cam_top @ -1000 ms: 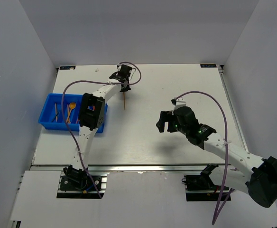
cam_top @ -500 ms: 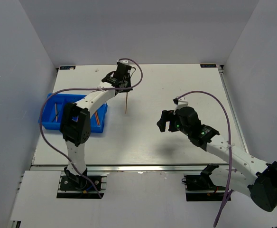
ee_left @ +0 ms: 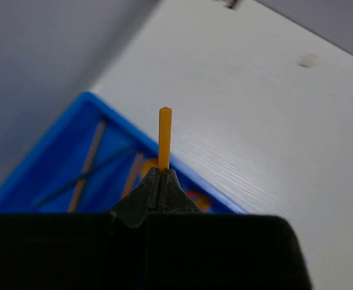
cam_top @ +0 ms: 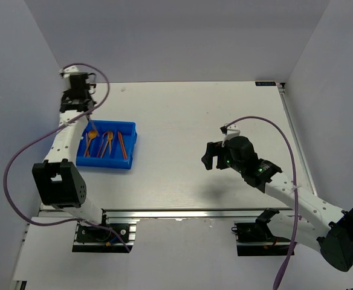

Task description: Sort the eating utensils into containers

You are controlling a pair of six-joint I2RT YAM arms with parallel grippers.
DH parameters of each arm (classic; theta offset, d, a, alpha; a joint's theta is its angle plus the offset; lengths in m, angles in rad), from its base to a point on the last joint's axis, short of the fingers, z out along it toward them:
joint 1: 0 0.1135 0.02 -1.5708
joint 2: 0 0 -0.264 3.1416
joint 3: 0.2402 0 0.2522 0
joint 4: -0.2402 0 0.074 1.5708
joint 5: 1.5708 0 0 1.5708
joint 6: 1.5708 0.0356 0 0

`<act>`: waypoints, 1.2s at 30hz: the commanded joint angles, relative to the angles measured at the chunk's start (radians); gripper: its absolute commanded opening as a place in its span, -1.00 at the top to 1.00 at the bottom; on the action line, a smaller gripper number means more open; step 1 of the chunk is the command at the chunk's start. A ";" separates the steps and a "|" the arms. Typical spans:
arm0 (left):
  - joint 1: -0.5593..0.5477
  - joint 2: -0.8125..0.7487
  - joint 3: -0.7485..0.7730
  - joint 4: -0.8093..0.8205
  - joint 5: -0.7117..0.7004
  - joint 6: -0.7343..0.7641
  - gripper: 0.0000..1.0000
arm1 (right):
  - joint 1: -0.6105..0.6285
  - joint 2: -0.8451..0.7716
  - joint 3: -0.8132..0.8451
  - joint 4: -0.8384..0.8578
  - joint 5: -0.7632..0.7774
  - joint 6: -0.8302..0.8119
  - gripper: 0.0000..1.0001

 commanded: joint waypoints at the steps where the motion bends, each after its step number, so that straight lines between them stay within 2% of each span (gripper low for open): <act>1: 0.142 -0.093 -0.097 0.036 -0.080 0.132 1.00 | -0.003 -0.009 0.050 0.011 -0.038 -0.029 -0.79; 6: 0.216 -0.110 -0.212 0.182 -0.210 0.281 1.00 | -0.005 0.025 0.072 0.013 -0.076 -0.043 -0.79; 11: 0.259 -0.084 -0.279 0.346 -0.255 0.416 1.00 | -0.005 0.021 0.051 0.039 -0.131 -0.040 -0.79; 19: 0.260 0.064 -0.151 0.340 -0.244 0.511 1.00 | -0.003 0.087 0.101 -0.007 -0.124 -0.055 -0.79; 23: 0.260 0.100 -0.121 0.320 -0.244 0.504 1.00 | -0.003 0.066 0.069 0.018 -0.079 -0.050 -0.79; 36: 0.259 0.089 -0.330 0.507 -0.210 0.491 1.00 | -0.005 0.043 0.080 -0.001 -0.029 -0.040 -0.79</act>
